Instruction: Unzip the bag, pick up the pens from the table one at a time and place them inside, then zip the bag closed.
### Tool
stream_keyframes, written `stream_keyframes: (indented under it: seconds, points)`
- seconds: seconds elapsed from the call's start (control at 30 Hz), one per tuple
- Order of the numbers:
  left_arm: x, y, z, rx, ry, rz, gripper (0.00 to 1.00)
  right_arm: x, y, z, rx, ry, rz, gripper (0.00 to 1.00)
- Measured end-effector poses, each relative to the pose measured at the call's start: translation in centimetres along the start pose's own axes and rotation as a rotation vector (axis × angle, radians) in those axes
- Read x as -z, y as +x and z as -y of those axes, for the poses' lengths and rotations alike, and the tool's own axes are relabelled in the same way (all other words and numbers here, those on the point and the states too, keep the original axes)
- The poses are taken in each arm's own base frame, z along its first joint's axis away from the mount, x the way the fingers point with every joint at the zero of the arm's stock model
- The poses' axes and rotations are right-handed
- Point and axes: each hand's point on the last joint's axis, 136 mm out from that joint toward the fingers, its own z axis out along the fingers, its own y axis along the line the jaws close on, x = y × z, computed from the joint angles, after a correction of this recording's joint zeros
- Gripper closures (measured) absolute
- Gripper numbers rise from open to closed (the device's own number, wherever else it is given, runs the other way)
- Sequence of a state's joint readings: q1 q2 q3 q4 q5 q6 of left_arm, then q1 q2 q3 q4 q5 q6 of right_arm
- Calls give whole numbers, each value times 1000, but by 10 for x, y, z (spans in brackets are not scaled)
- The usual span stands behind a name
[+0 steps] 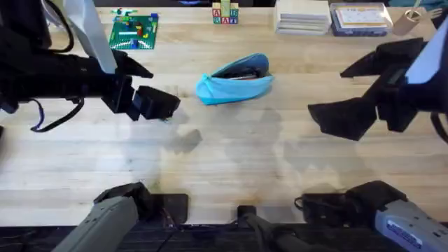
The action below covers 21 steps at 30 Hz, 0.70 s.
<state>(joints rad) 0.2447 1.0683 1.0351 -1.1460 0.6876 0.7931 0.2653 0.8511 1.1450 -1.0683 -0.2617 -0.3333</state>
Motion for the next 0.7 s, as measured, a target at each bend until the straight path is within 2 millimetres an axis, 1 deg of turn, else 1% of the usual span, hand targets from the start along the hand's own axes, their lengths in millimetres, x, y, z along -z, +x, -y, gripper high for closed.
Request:
stream_keyframes:
  seconds: [0.07,0.23,0.27,0.33,0.53,0.7]
  points:
    - [0,2,-7,57,-38,-16,7,0,5,-1,-8,-3,-19,5]
    - [3,11,-29,224,-161,-65,7,0,5,-1,-12,-1,-22,5]
    - [6,18,-41,328,-235,-89,7,0,6,-1,-15,0,-23,5]
    - [7,19,-45,375,-266,-92,7,0,5,-1,-17,0,-23,5]
    - [8,24,-49,492,-300,-99,7,0,5,-1,-18,0,-23,5]
    - [8,30,-42,687,-294,-101,7,0,5,-1,-19,0,-23,5]
